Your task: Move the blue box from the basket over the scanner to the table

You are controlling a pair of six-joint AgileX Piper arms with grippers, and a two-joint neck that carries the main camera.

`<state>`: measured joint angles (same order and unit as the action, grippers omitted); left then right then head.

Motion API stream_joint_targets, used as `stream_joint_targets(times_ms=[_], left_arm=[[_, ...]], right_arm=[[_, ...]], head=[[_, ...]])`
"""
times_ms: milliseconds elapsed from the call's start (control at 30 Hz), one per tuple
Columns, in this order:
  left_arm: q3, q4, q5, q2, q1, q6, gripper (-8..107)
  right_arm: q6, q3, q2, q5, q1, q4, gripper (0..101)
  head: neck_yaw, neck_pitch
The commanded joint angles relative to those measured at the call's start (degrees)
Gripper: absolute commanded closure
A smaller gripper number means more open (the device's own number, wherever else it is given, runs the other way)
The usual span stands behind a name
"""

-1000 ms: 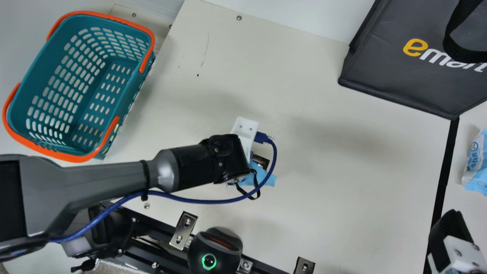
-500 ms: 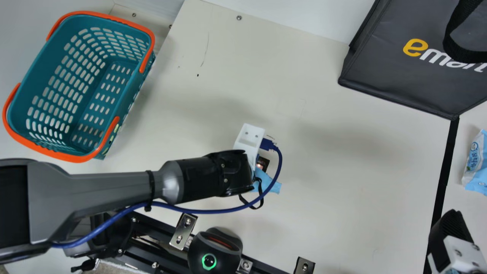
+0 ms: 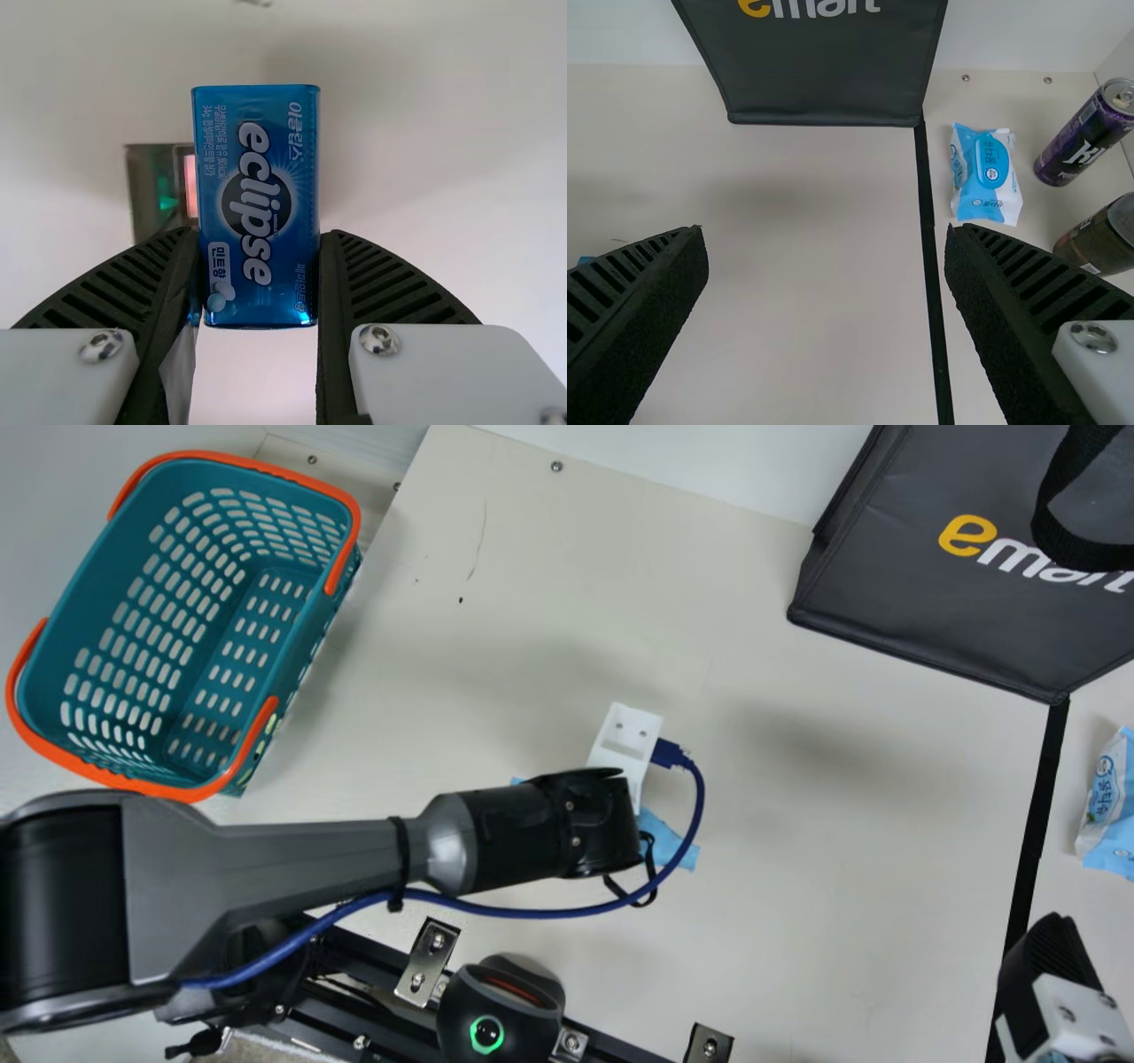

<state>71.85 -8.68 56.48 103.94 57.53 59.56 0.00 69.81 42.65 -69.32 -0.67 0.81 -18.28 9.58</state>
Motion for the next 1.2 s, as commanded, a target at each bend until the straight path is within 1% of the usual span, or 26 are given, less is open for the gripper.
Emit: stream_joint_targets(times_ms=[0, 233, 500, 700, 900, 1167], left_arm=[[2.87, 0.35, 0.57, 1.11, -0.09, -0.18, 107], [9.6, 1.89, 2.92, 5.46, -0.02, -0.3, 107], [15.81, 3.46, 4.87, 10.39, 1.0, 1.06, 107], [18.95, 4.44, 5.74, 13.48, 1.77, 2.41, 107], [20.77, 5.19, 6.31, 15.55, 2.22, 3.73, 107], [21.84, 6.37, 6.77, 16.92, 2.08, 4.58, 80]], right_arm=[[0.0, 0.0, 0.0, 0.0, 0.0, 0.0, 6], [0.0, 0.0, 0.0, 0.0, 0.0, 0.0, 6], [0.0, 0.0, 0.0, 0.0, 0.0, 0.0, 6], [0.0, 0.0, 0.0, 0.0, 0.0, 0.0, 6], [0.0, 0.0, 0.0, -0.13, 0.0, 0.0, 6], [0.0, 0.0, 0.0, -0.13, 0.0, 0.0, 6]], head=[[-0.14, -1.66], [-0.14, -1.66], [-0.14, -1.66], [-0.14, -1.66], [-0.14, -1.66], [-0.14, -1.66]])
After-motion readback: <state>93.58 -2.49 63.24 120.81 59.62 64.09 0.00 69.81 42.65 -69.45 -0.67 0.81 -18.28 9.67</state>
